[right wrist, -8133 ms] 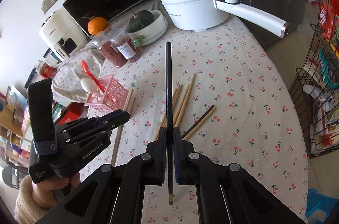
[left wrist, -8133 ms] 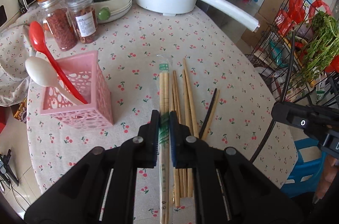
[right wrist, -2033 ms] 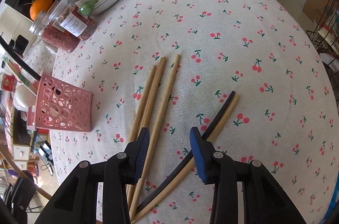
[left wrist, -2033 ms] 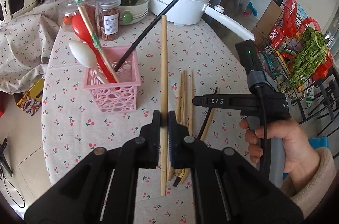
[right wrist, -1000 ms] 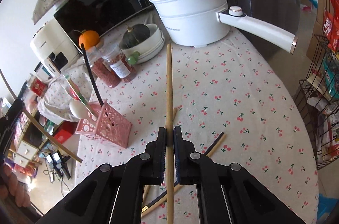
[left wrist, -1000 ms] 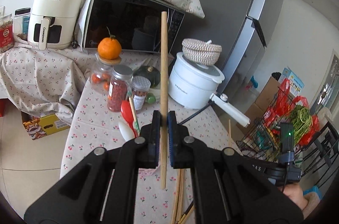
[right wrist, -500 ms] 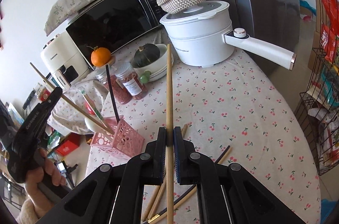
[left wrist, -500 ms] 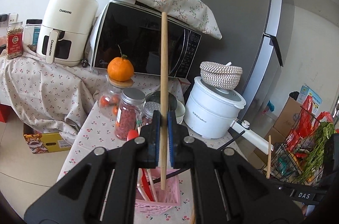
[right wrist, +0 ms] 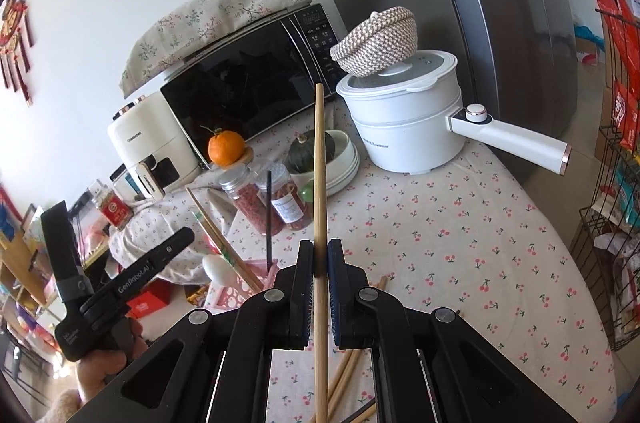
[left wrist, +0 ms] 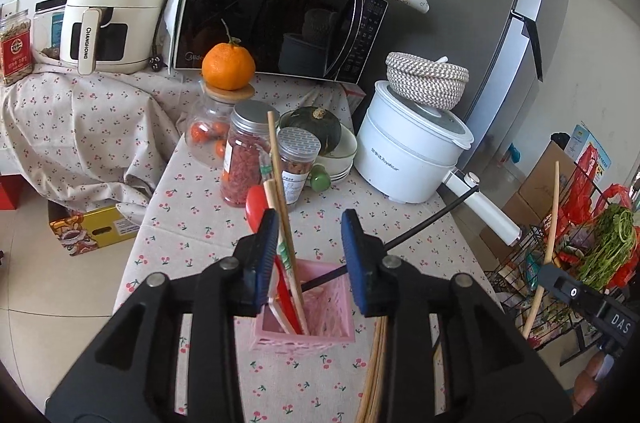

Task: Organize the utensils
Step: 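Drop the wooden chopstick into the pink basket with left tool while right tool lifts another, then lower the wooden chopstick into the pink basket and open the right tool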

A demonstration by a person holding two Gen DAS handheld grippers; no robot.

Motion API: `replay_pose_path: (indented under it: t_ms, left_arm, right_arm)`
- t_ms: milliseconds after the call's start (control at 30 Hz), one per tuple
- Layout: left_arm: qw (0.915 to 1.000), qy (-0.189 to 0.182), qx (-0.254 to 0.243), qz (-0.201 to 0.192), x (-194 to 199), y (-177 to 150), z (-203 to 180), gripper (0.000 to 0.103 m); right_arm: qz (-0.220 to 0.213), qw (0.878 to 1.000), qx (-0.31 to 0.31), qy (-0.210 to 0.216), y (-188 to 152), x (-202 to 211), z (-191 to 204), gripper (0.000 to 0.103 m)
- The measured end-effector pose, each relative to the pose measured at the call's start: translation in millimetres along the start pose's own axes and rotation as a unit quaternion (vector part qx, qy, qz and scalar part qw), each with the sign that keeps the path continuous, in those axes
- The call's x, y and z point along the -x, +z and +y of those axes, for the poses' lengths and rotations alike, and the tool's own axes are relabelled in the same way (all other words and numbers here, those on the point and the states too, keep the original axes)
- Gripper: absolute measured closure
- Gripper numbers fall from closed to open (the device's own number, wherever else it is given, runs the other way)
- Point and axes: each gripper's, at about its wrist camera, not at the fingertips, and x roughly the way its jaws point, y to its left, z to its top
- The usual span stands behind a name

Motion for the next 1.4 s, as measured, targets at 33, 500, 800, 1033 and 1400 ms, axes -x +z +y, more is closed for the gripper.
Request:
replay_pose_path:
  t_ms: [33,500,800,1033,1400]
  left_arm:
    - [0.9999,0.001,0.002,0.012,4,-1,4,0.065]
    - [0.9904,0.042,0.038,0.126,27,-14,64,0.055]
    - [0.9894,0.021,0.047,0.136,31,-15,73,0.055]
    - [0.9878,0.011,0.061,0.143,29,-15,76,0.055]
    - [0.9856,0.006,0.067,0.155,23,-20,72,0.054]
  right_arm:
    - [-0.010,1.000,0.002,0.003,2,3,6,0.096]
    - [-0.150,0.987,0.045,-0.020,14,-60,109,0.096]
    - [-0.186,0.979,0.005,-0.087,15,-120,107,0.096]
    - [-0.187,0.974,-0.023,-0.128,8,-143,105,0.096]
    - [-0.080,0.992,-0.049,-0.089,-26,-148,87,0.093]
